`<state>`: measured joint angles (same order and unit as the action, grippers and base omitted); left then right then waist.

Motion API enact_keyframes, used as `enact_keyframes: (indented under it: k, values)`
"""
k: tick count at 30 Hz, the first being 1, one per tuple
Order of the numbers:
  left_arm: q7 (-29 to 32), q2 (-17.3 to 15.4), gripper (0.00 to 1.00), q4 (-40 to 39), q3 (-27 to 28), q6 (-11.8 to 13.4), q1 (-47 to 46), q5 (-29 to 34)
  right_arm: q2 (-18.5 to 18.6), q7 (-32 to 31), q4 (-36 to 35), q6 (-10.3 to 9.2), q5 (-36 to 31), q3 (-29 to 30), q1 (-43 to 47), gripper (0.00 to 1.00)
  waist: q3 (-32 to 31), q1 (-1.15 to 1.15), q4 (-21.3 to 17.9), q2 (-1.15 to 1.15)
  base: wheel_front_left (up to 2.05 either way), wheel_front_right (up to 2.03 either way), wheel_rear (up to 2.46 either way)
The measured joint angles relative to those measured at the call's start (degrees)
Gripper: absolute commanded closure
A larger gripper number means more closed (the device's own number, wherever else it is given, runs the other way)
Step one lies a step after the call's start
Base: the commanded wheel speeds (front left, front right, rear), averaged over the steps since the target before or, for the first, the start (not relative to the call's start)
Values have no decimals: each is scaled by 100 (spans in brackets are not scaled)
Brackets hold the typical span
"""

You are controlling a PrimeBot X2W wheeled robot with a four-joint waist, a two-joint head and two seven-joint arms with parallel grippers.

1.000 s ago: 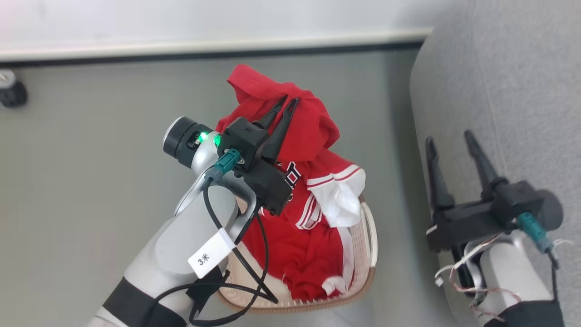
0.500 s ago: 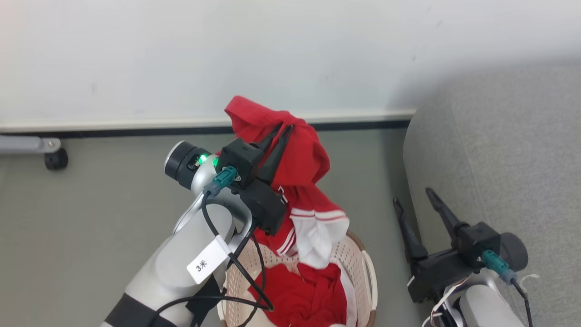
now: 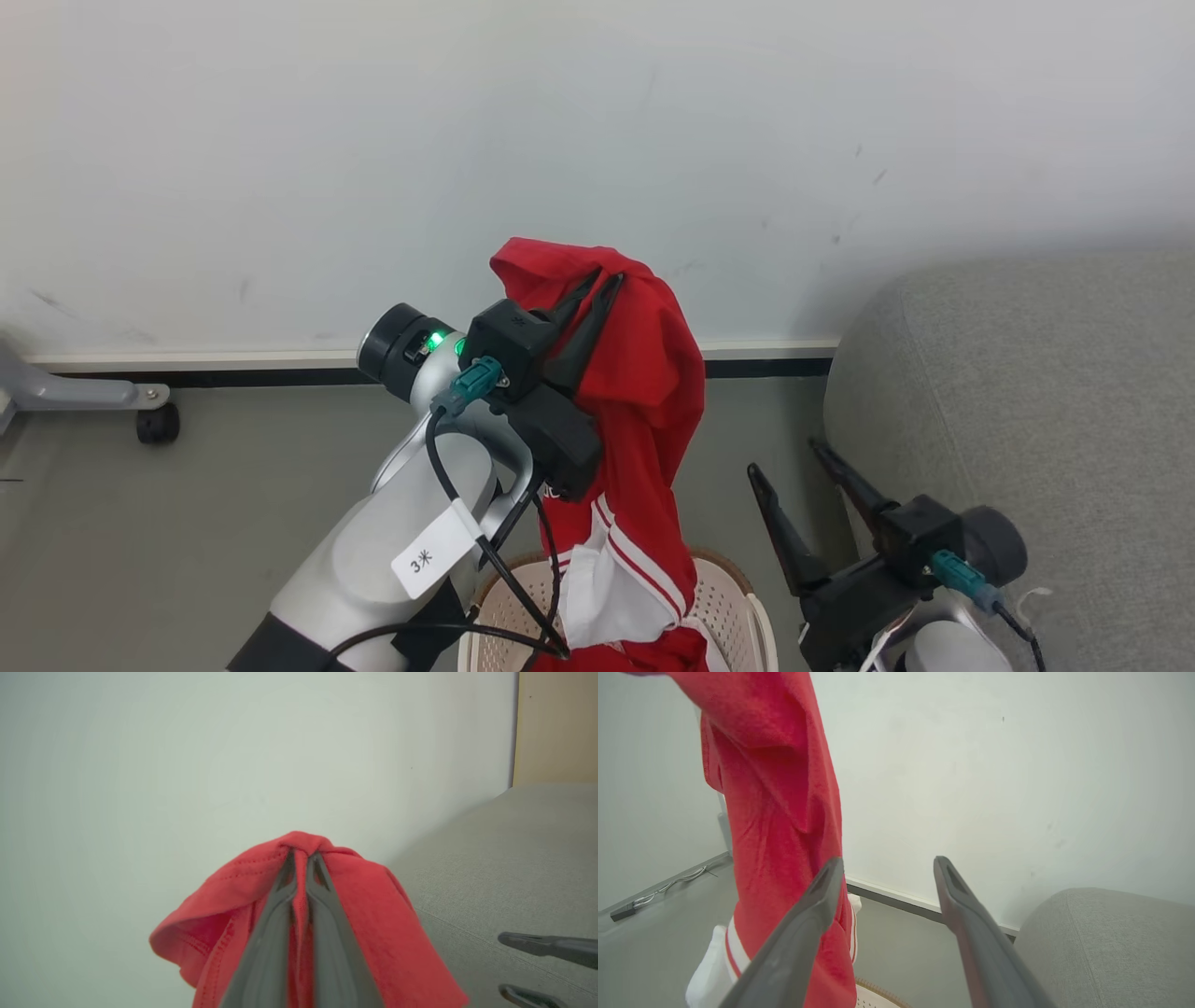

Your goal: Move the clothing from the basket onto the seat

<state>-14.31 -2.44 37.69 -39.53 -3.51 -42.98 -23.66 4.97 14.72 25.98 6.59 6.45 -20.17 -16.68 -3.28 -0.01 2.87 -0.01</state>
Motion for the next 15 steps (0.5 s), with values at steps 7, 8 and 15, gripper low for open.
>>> enact_keyframes:
  k: [7,8,15]
  values:
    - [48,3,100,-112,-94,5,4,-42,-70,0,133,48,0,-460,-41,0,-97,1,55,0,0,0,0]
    - [60,4,100,-123,-109,8,5,-47,-75,0,164,48,5,-513,-47,0,-99,1,59,0,0,0,0]
    - [130,8,100,-200,-193,56,9,-57,-100,0,402,51,70,-922,-183,0,-98,1,101,1,0,0,0]
